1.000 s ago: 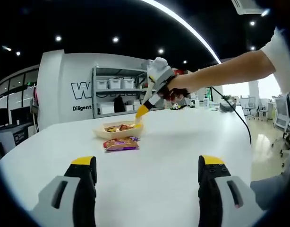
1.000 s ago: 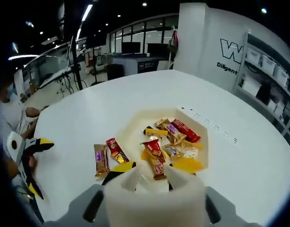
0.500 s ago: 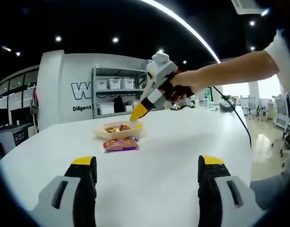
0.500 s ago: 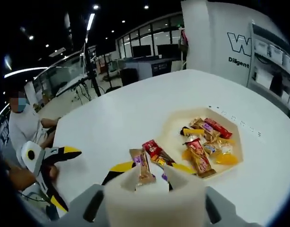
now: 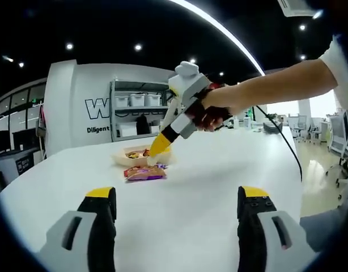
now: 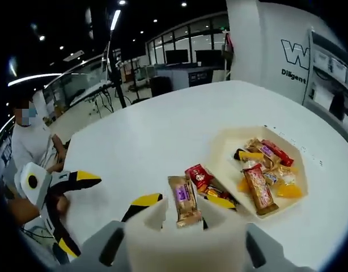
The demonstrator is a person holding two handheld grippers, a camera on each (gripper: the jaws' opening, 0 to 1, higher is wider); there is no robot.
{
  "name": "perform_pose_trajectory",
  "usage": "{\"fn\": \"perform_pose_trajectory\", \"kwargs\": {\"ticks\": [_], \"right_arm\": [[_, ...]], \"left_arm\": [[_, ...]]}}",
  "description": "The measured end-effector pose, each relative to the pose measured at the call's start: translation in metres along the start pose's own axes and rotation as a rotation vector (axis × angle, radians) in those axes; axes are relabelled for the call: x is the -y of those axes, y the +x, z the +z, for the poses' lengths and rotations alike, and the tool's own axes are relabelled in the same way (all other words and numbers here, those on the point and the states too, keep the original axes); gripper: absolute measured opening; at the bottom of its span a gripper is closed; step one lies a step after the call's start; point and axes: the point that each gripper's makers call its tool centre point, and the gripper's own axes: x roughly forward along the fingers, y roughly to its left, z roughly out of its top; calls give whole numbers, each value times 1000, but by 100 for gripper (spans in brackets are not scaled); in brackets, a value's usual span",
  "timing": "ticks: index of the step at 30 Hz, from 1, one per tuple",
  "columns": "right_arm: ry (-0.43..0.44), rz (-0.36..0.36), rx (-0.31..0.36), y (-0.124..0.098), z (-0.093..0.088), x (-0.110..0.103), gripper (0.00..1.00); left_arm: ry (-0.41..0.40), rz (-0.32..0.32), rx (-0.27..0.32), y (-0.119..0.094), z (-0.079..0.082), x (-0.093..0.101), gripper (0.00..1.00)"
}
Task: Place the target food into the container with the food tongs after gripping and lifting it, then release it inside without dropping or visibly crushing the food.
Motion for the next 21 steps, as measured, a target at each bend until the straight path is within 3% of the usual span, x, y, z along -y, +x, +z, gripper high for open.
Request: {"fn": "perform_pose_trajectory", "kwargs": {"ticks": [18, 20, 21], "right_arm": [[-71, -19, -56, 29, -14, 2, 23], [-74, -21, -24, 27, -10, 0, 22], [-59, -19, -44, 26, -14, -1, 22]], "left_arm": [[0, -1, 1, 2, -2, -6, 87], [0, 0, 3, 1, -2, -6, 87], [-1, -1, 2, 1, -2, -6, 87]]}}
